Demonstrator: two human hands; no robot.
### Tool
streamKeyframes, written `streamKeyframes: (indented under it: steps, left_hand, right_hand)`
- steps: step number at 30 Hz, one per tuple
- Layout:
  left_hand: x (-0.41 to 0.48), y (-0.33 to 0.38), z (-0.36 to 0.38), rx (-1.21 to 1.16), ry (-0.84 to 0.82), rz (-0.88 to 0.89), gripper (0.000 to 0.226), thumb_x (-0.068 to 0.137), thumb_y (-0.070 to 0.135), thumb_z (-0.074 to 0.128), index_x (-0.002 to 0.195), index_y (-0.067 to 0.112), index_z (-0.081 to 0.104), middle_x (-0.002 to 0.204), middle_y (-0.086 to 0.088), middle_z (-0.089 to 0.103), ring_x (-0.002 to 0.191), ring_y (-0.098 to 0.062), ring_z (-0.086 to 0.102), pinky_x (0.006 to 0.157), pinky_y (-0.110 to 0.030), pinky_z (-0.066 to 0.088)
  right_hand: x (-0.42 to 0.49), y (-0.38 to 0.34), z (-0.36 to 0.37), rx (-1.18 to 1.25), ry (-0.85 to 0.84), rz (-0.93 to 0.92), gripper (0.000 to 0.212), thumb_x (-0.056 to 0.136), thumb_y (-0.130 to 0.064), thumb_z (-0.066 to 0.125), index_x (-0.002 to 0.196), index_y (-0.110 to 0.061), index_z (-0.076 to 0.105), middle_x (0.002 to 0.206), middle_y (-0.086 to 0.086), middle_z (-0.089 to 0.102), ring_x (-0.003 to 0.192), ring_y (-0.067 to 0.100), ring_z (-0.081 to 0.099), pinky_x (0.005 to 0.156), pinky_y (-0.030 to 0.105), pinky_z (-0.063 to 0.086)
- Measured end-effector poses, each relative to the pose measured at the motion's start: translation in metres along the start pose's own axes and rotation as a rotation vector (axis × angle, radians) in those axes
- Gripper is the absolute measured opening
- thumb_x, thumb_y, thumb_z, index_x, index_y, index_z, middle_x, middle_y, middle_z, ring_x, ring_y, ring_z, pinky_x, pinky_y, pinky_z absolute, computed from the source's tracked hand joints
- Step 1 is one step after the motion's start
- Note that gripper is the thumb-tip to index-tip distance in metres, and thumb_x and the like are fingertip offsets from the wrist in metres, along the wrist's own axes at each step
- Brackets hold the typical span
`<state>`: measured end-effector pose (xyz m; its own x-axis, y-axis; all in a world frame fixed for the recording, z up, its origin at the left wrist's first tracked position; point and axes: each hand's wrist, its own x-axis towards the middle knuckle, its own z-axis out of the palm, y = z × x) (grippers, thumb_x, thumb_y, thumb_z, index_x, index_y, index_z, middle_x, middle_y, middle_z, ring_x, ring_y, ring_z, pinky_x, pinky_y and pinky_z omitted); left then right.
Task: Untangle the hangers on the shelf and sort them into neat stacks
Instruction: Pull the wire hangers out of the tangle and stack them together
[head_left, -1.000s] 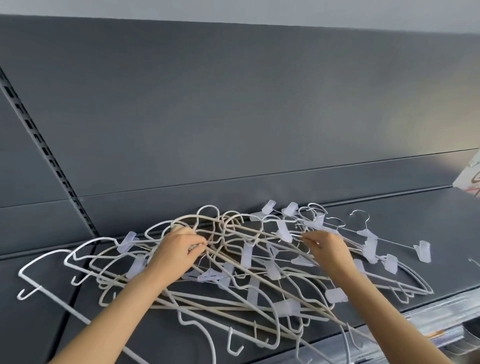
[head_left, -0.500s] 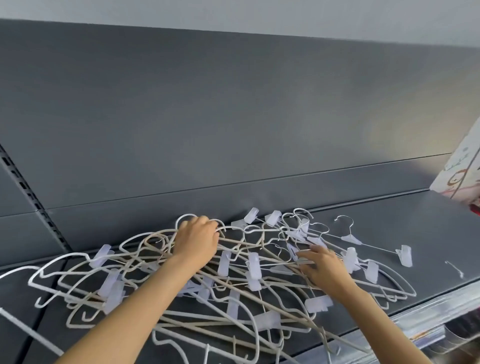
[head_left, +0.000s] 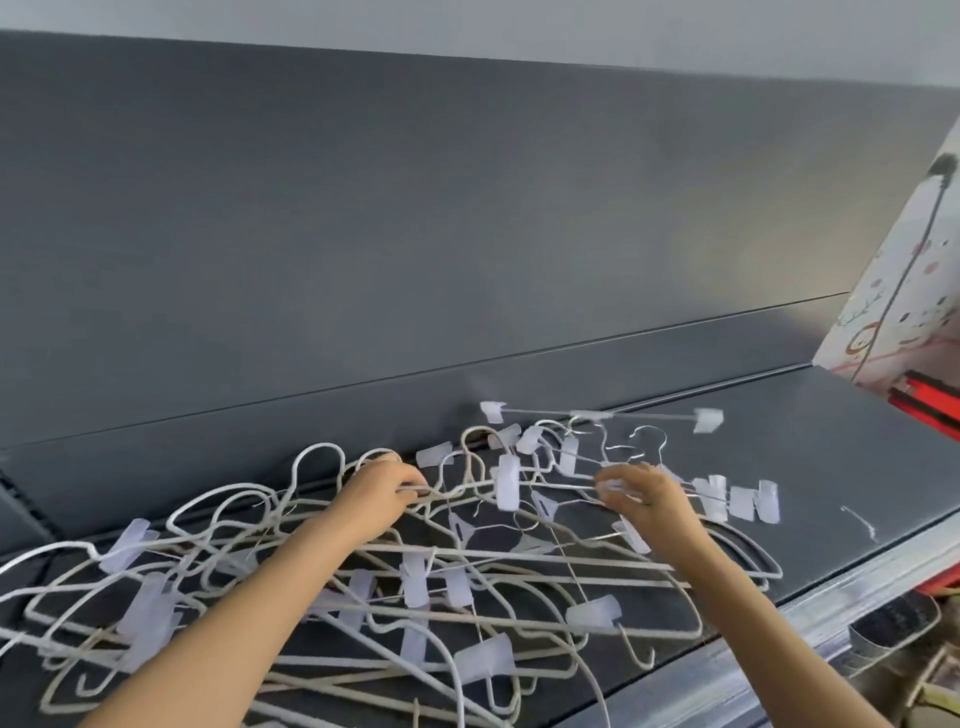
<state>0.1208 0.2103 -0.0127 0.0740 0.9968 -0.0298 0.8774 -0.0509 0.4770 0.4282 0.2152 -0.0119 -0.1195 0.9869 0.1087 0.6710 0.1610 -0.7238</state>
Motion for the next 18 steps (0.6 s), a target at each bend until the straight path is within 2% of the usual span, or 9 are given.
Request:
streamKeyframes:
  steps: [2, 4, 8, 13, 16, 18]
  left_hand:
    - [-0.007, -0.004, -0.005, -0.013, -0.002, 0.017, 0.022, 0.091, 0.014, 0.050, 0.104, 0.018, 0.069, 0.089, 0.001, 0.050, 0.085, -0.016, 0.053, 0.078, -0.028, 0.042]
    - [-0.014, -0.007, -0.010, -0.030, -0.014, 0.026, 0.023, 0.092, 0.016, 0.051, 0.105, 0.020, 0.069, 0.096, -0.002, 0.054, 0.089, -0.016, 0.055, 0.083, -0.030, 0.045]
    - [-0.024, -0.009, -0.014, 0.051, -0.055, 0.048, 0.022, 0.092, 0.023, 0.053, 0.108, 0.026, 0.068, 0.091, 0.003, 0.052, 0.088, -0.014, 0.053, 0.083, -0.030, 0.046]
    - [-0.039, -0.019, -0.011, 0.040, -0.021, 0.043, 0.025, 0.092, 0.020, 0.052, 0.110, 0.027, 0.067, 0.086, 0.007, 0.053, 0.083, -0.011, 0.054, 0.083, -0.035, 0.049]
    - [-0.039, -0.021, -0.011, 0.010, -0.011, 0.032, 0.026, 0.092, 0.017, 0.051, 0.111, 0.026, 0.067, 0.088, 0.005, 0.057, 0.084, -0.011, 0.055, 0.082, -0.032, 0.048]
    - [-0.037, -0.020, -0.009, 0.001, 0.005, 0.049, 0.026, 0.093, 0.018, 0.051, 0.111, 0.026, 0.067, 0.082, 0.011, 0.052, 0.077, -0.004, 0.051, 0.074, -0.025, 0.044]
  right_hand:
    - [0.006, 0.006, -0.003, -0.016, 0.047, 0.062, 0.012, 0.082, -0.016, 0.065, 0.086, -0.027, 0.066, 0.093, 0.008, 0.061, 0.088, 0.025, 0.061, 0.083, 0.041, 0.050]
    - [0.010, 0.012, -0.002, -0.040, 0.061, 0.119, 0.013, 0.084, -0.016, 0.063, 0.094, -0.020, 0.069, 0.099, 0.011, 0.063, 0.087, 0.026, 0.060, 0.082, 0.036, 0.049]
    - [0.019, 0.013, 0.003, -0.074, 0.079, 0.146, 0.020, 0.086, -0.016, 0.060, 0.103, -0.013, 0.069, 0.103, 0.012, 0.069, 0.089, 0.027, 0.062, 0.079, 0.033, 0.046]
    - [0.028, -0.001, 0.002, -0.010, 0.151, 0.104, 0.022, 0.089, -0.017, 0.057, 0.107, -0.010, 0.067, 0.099, 0.013, 0.066, 0.090, 0.030, 0.061, 0.075, 0.029, 0.042]
    - [0.033, -0.018, -0.005, 0.127, 0.117, 0.061, 0.023, 0.090, -0.017, 0.055, 0.109, -0.008, 0.065, 0.089, 0.003, 0.063, 0.083, 0.019, 0.058, 0.077, 0.025, 0.039]
    - [0.036, -0.031, -0.004, 0.198, 0.085, 0.024, 0.023, 0.091, -0.015, 0.053, 0.111, -0.009, 0.064, 0.075, -0.008, 0.058, 0.069, 0.005, 0.052, 0.069, 0.013, 0.039]
